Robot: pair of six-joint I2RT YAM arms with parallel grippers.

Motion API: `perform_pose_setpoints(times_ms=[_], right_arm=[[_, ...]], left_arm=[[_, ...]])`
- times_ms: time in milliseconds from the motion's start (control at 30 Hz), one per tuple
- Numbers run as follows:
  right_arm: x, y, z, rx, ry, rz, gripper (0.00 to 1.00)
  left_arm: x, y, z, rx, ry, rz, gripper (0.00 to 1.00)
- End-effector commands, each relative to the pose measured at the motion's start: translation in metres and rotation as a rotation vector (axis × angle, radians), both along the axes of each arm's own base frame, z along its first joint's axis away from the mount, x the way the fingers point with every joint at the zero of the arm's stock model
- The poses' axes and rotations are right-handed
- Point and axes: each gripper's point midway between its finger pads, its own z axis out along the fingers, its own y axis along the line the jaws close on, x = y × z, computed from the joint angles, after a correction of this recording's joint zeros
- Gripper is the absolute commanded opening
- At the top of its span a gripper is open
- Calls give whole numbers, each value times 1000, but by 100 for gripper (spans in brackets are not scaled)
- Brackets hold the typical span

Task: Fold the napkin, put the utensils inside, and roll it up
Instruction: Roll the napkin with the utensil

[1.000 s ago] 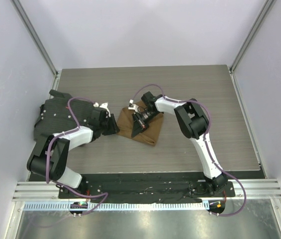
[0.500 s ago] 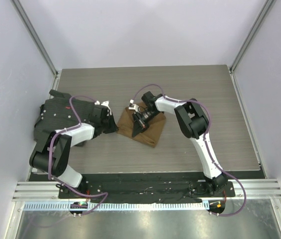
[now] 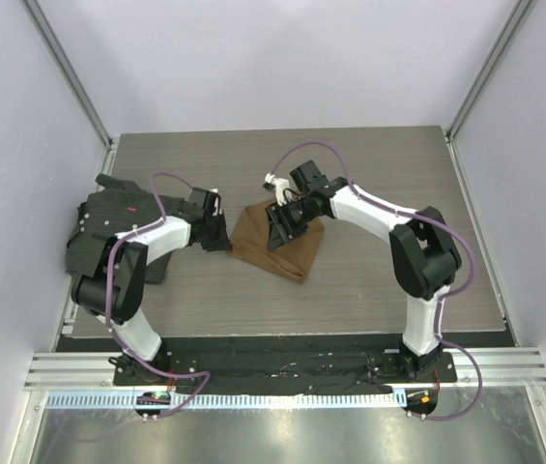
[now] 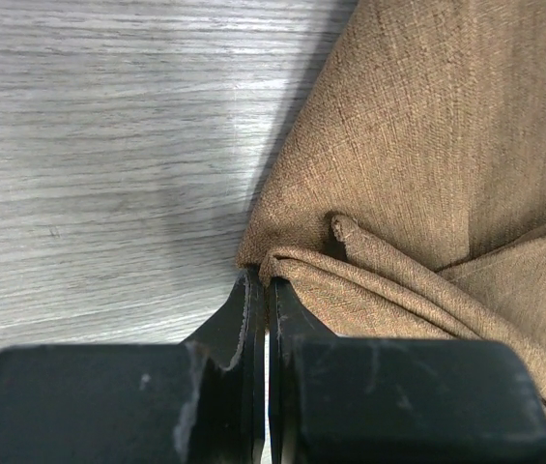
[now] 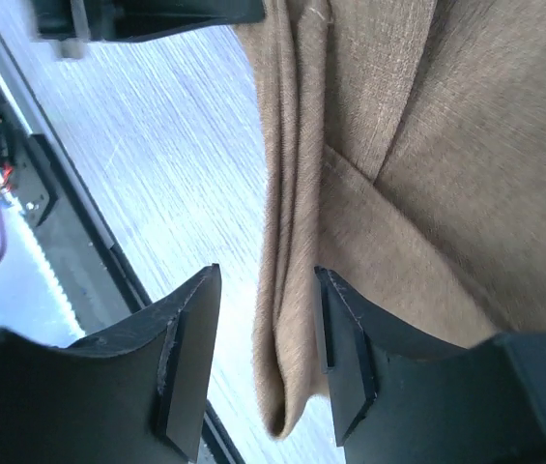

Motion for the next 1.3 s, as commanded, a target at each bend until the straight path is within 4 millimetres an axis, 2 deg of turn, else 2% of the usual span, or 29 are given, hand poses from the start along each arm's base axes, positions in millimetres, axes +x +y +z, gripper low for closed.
perform_pose_setpoints(times_ms=[0,33,100,300,367,467,667,1000,1067,1100,1167,1200,1267], right_arm=[[-3,6,27,-11,-178,-36,52],[-8,9,34,6,-186,-31,52],[-24,16,35,26,-141,-5,51],[-72,31,14,13,2,111,44],[-79,28,3,-20,34,130,42],[-75,14,-13,-107,21,102,39],[-53,-9,-17,-131,23,32,36],[-32,-38,-54,-192,62,-4,35],[-31,-43,-63,-205,79,-7,35],[-30,-46,-67,-210,86,-12,34],[-30,-51,-75,-222,96,-11,34],[-29,-52,-77,-223,96,-12,34],[-28,-56,-83,-228,109,-14,34]], left_arm=[[-25,3,-12,30,160,-26,0],[-24,4,-12,31,164,-26,0],[-25,3,-12,33,180,-27,0],[-24,4,-10,42,185,-24,0],[-25,4,-9,41,185,-24,0],[-25,5,-8,45,181,-23,0],[-24,5,-6,42,178,-24,0],[-20,2,-1,33,153,-32,1],[-18,3,3,34,139,-22,5],[-16,4,7,38,120,-15,13],[-13,7,13,50,97,-5,22],[-11,11,15,65,83,6,32],[-10,14,22,76,61,15,39]])
